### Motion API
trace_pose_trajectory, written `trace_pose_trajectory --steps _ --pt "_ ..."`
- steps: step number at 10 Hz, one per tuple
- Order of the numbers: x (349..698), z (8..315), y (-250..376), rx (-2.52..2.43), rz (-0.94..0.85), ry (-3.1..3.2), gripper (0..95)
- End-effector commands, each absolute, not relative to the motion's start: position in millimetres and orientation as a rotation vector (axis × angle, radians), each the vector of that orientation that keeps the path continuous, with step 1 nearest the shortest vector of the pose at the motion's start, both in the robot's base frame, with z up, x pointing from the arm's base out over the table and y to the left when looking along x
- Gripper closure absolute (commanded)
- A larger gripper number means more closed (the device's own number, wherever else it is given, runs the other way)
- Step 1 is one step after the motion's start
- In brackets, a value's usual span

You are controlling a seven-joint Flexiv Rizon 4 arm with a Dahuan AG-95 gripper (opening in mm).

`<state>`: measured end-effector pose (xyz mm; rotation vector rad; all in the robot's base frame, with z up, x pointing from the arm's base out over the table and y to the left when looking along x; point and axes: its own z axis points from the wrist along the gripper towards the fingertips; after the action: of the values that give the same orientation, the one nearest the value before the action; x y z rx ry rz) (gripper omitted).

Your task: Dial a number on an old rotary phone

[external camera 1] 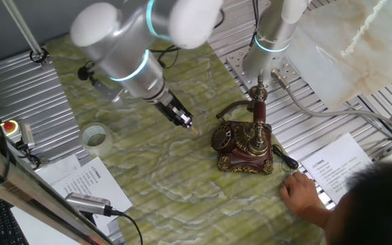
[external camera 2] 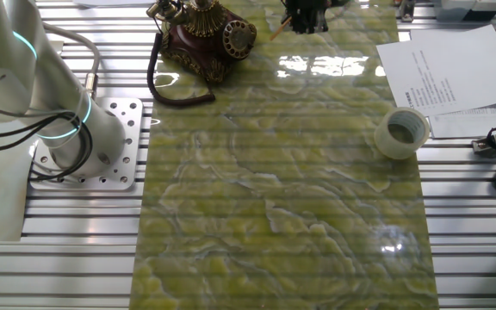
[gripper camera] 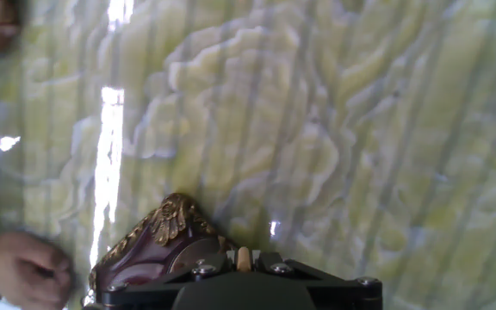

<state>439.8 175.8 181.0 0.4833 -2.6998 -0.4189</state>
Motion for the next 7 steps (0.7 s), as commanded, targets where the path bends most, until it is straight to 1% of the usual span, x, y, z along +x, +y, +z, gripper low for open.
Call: trace_pose_trajectory --steps 1,4,6,7 --pt "433 187 176 0.511 -0.464 -2.655 95.0" --pt "417 185 183 0.522 -0.507 -2.645 95.0" --pt "403 186 190 0.514 -0.506 -2.64 95.0" --pt "401 185 190 0.543 -0.517 -2.62 95.0"
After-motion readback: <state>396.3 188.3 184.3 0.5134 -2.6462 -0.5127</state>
